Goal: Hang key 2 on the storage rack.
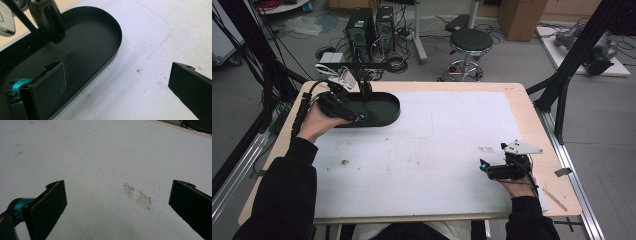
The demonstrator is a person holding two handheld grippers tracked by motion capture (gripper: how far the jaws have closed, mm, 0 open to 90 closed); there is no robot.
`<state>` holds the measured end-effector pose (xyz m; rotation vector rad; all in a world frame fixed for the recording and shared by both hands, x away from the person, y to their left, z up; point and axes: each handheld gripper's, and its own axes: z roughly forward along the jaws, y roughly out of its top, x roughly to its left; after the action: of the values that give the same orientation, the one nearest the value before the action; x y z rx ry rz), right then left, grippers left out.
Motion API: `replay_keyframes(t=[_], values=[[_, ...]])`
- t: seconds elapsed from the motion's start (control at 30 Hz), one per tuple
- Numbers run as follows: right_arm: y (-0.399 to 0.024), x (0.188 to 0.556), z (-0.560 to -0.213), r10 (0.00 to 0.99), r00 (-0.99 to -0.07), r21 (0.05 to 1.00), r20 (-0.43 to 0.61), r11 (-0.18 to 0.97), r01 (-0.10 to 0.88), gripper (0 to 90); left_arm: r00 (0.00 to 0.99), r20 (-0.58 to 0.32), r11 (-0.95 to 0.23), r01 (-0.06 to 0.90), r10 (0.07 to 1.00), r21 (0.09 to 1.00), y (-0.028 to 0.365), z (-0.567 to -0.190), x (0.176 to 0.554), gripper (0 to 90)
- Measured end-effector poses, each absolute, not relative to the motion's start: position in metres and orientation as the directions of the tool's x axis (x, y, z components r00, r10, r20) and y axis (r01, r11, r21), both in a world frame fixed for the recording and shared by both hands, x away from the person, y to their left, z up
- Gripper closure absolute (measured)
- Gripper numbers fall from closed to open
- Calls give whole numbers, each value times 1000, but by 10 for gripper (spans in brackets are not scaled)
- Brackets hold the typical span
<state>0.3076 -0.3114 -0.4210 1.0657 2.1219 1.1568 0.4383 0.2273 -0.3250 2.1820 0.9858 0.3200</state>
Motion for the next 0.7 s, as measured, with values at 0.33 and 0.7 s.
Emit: replay_keyframes(t=[0.33,0.7], values=[[-311,308,-421,819,-571,851,-56,338,401,8,688,-40,-439,505,724,743,234,-329,415,17],[-311,308,-421,819,-571,851,-58,339,401,8,674,-81,-370,497,734,785,256,-348,388,17]])
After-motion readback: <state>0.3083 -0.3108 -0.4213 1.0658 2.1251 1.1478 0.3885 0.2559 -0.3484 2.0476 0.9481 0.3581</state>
